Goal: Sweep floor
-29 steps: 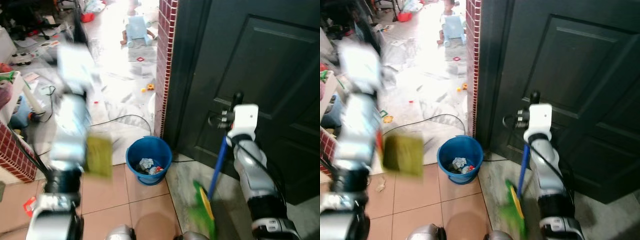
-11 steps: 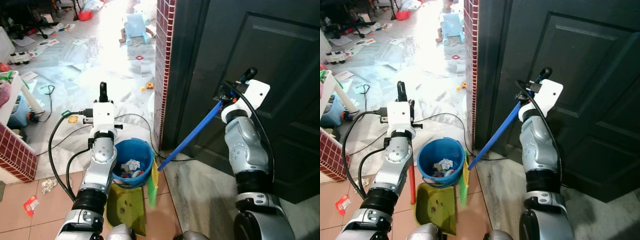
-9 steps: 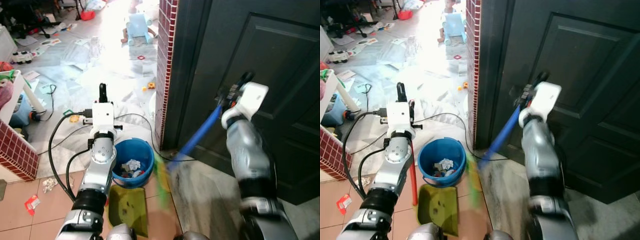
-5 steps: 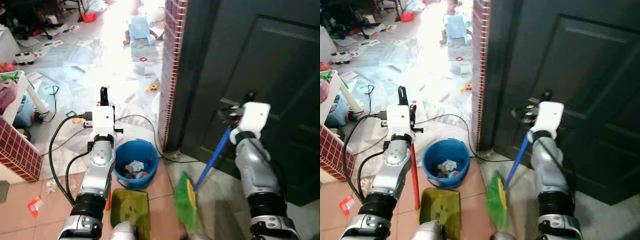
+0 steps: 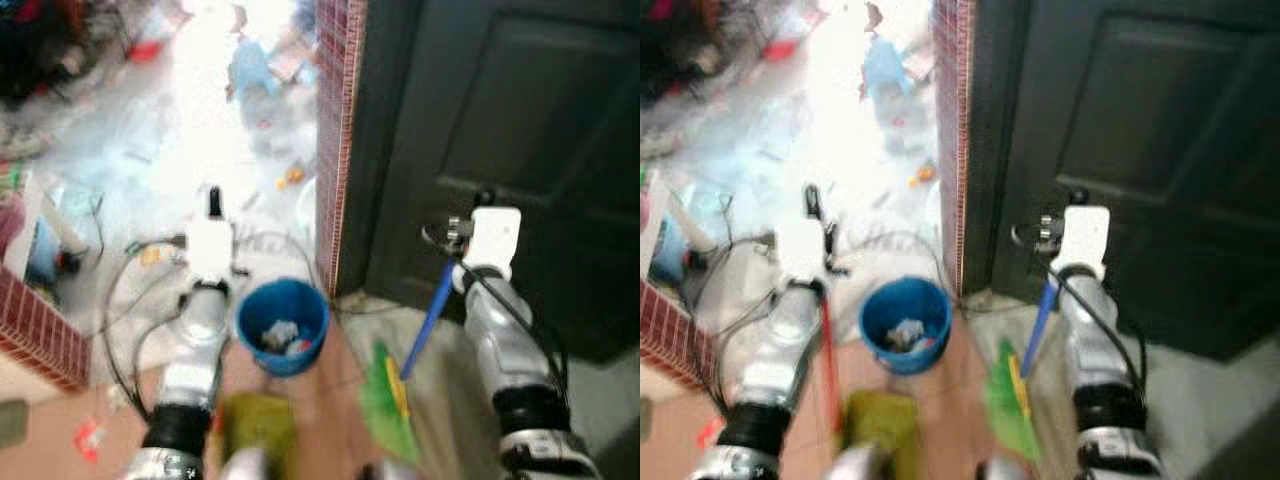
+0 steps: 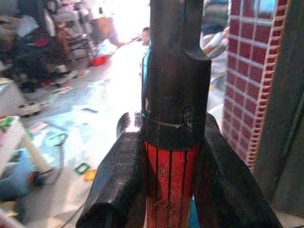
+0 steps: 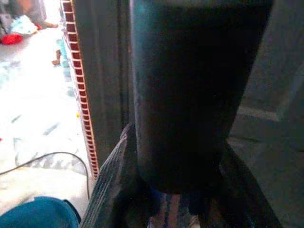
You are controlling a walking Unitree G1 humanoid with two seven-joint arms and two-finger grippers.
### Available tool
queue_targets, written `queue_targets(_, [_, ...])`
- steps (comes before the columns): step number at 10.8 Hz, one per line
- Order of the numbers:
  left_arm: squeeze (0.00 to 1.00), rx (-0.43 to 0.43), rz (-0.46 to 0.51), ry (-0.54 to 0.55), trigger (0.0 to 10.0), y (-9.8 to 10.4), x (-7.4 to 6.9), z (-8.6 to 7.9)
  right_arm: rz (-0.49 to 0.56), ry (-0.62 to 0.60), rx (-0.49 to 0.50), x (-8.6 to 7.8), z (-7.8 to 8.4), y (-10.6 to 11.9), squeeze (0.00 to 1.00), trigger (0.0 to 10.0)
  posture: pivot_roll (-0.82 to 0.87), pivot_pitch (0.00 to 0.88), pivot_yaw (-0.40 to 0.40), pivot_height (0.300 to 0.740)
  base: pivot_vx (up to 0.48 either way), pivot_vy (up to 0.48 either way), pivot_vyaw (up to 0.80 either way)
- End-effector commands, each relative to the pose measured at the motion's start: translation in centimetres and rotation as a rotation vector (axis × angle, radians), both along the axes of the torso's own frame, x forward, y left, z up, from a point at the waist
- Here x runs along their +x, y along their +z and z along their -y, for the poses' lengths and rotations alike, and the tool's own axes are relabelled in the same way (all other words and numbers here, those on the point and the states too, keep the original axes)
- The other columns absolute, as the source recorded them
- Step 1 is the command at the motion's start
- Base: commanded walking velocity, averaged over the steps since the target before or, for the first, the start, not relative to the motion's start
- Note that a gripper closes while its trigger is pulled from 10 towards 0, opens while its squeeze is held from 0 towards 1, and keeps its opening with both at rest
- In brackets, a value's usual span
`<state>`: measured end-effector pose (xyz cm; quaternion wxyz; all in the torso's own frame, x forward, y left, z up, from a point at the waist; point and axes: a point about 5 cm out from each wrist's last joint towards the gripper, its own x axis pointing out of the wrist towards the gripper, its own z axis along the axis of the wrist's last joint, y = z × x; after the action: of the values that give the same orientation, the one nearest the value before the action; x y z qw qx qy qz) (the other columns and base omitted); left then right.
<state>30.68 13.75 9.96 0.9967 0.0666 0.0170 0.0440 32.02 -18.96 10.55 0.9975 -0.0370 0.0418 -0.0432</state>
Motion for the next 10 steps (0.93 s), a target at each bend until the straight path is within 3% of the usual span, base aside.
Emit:
queue_targets(1, [0.0, 0.013, 0.052, 0.011, 10.0, 1.5, 0.3, -0.8, -0.012, 0.029, -0.002, 0.2, -0.9, -0.1, 0.0, 10.0, -0.11, 0.0, 0.008, 0.74, 0.0, 0.48, 0.0])
queue_targets(5, [0.0, -0.016, 0.043, -0.009, 10.0, 1.9, 0.0, -0.3, -0.018, 0.045, 0.003, 0.0, -1.2, -0.4, 0.0, 10.0, -0.1, 0.0, 0.005, 0.74, 0.0, 0.48, 0.0])
queue_targets(9, [0.0, -0.004, 0.025, 0.069, 10.0, 1.2, -1.1, -1.9, -0.024, 0.133, 0.035, 0.5, -4.0, -0.8, 0.0, 10.0, -0.04, 0.0, -0.026, 0.74, 0.0, 0.48, 0.0])
queue_targets(10, [0.0, 0.008, 0.045, 0.076, 10.0, 1.6, -1.3, -2.0, -0.031, 0.212, 0.057, 0.6, -5.5, -0.9, 0.0, 10.0, -0.02, 0.0, -0.046, 0.74, 0.0, 0.435, 0.0])
